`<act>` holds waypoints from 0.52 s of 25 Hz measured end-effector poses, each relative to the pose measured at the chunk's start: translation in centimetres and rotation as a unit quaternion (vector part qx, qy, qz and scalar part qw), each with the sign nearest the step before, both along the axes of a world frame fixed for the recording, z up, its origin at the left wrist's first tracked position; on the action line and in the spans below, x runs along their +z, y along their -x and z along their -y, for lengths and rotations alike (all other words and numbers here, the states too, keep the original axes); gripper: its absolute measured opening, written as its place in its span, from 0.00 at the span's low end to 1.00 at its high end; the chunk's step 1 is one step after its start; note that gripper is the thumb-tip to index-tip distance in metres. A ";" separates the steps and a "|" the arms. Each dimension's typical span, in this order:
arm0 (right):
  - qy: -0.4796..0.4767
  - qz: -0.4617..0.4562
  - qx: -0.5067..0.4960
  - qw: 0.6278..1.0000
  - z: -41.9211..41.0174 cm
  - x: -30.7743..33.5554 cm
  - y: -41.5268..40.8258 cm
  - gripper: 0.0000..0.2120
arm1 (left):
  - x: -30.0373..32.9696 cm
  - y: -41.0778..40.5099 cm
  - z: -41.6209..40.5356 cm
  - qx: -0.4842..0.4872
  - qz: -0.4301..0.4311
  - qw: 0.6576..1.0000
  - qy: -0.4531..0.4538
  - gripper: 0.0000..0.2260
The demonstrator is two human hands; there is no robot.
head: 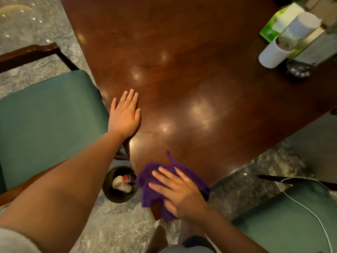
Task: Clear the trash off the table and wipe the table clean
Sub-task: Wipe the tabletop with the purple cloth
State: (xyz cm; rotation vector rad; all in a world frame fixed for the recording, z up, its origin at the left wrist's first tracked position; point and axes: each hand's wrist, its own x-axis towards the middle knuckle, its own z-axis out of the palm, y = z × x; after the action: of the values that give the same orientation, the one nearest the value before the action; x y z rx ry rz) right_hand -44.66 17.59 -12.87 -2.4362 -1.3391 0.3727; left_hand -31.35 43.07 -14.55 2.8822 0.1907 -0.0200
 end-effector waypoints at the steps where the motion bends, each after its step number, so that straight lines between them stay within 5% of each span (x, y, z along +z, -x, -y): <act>1: -0.014 -0.001 0.021 1.000 1.5 -0.2 0.6 0.26 | -0.1 0.1 0.0 0.001 0.001 1.000 -0.003 0.23; 3: -0.114 -0.128 -0.062 0.983 3.9 0.3 1.6 0.23 | 0.0 0.0 0.1 -0.003 0.002 1.000 -0.006 0.23; 4: -0.182 -0.241 -0.159 0.940 4.5 1.2 1.7 0.23 | 0.0 -0.1 0.1 -0.004 0.003 1.000 -0.004 0.23; 6: -0.324 -0.345 -0.379 0.795 5.5 2.9 0.4 0.23 | 0.0 -0.2 0.1 0.000 0.003 1.000 -0.002 0.23; 8: -0.429 -0.299 -0.534 0.664 7.2 3.9 -3.0 0.21 | 0.0 -0.2 0.1 0.001 0.005 1.000 -0.003 0.23; 9: -0.446 -0.269 -0.569 0.636 8.1 4.4 -5.3 0.20 | 0.0 -0.2 0.2 0.002 0.005 1.000 -0.004 0.23; 11: -0.444 -0.223 -0.592 0.634 9.1 5.1 -9.3 0.17 | 0.1 -0.2 0.2 0.001 0.001 1.000 -0.008 0.23; 13: -0.407 -0.211 -0.574 0.679 8.8 5.1 -12.1 0.17 | 0.2 -0.2 0.2 0.002 0.000 1.000 -0.008 0.23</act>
State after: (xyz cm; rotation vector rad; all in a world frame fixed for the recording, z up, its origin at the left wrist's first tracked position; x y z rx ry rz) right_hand -32.54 8.80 -7.77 -1.7257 0.3520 -0.0423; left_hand -31.18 42.86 -14.39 2.8980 0.1969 -0.0189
